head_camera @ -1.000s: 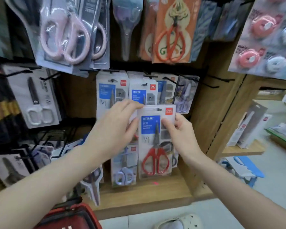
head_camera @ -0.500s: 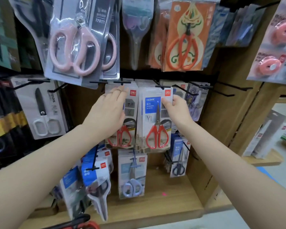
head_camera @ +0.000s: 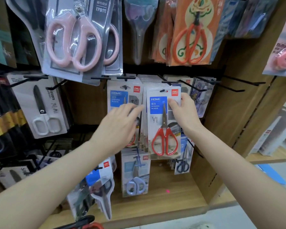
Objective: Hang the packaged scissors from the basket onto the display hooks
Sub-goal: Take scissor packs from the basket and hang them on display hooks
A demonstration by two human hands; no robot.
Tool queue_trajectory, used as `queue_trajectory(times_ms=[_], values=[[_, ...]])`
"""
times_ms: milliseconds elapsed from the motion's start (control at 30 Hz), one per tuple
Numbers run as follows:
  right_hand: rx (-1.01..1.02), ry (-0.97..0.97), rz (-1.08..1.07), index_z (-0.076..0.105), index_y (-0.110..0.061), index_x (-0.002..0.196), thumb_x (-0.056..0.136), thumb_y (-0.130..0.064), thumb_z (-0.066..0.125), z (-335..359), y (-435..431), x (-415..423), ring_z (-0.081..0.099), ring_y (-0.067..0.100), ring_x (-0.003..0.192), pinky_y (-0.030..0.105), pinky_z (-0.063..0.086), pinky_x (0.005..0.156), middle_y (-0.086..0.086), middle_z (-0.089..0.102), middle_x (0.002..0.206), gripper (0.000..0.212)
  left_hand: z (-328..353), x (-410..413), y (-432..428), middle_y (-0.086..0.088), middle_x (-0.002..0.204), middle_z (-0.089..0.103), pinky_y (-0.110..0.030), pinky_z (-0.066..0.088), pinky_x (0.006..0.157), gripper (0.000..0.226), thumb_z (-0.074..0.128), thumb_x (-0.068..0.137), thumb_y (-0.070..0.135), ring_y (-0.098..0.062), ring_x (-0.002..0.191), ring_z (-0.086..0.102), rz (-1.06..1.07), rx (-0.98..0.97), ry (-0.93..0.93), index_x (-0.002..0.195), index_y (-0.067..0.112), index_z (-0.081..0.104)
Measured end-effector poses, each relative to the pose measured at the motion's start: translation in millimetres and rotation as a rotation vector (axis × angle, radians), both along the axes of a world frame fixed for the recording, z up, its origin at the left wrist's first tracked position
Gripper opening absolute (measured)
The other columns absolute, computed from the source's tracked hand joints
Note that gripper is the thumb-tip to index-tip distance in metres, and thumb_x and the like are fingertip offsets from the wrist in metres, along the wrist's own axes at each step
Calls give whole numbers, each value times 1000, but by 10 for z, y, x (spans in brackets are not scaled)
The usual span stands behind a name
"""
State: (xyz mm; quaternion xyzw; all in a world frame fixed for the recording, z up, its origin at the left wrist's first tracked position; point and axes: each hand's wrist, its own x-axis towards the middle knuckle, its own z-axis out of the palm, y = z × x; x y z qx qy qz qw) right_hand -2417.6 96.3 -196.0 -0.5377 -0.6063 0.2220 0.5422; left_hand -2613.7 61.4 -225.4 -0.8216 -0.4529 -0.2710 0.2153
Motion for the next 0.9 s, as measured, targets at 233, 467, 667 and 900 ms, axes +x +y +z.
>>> queue_trajectory(times_ms=[233, 467, 667, 900], values=[[-19, 51, -75, 37, -11, 124, 91, -23, 62, -13, 152, 13, 55, 13, 93, 26, 43, 85, -2, 55, 95, 43, -150, 452, 259, -11, 155, 24, -42, 15, 115, 56, 37, 97, 39, -30, 144, 20, 116, 50, 60, 146, 13, 33], [480, -460, -354, 52, -5, 111, 80, -19, 72, -197, 168, -11, 50, 26, 106, 36, 43, 90, 13, 51, 113, 39, -268, 257, 382, -19, 144, 44, -53, 35, 106, 53, 68, 81, 24, -39, 132, 42, 111, 186, 218, 131, 12, 55], [421, -1019, -148, 41, -13, 142, 77, -41, 70, -675, 164, 23, 31, 40, 138, 54, 33, 109, 18, 36, 149, 76, -419, -264, 404, -22, 141, 46, -56, 35, 104, 51, 68, 78, 19, -43, 130, 43, 165, 202, 303, 127, 6, 58], [138, -1069, -121, 9, -26, 152, 88, -42, 58, -476, 435, -89, -1, 28, 148, 43, 16, 119, 4, 4, 160, 82, -414, -346, 506, -17, 147, 39, -52, 30, 109, 55, 66, 81, 26, -38, 135, 37, 215, 177, 393, 133, 11, 54]])
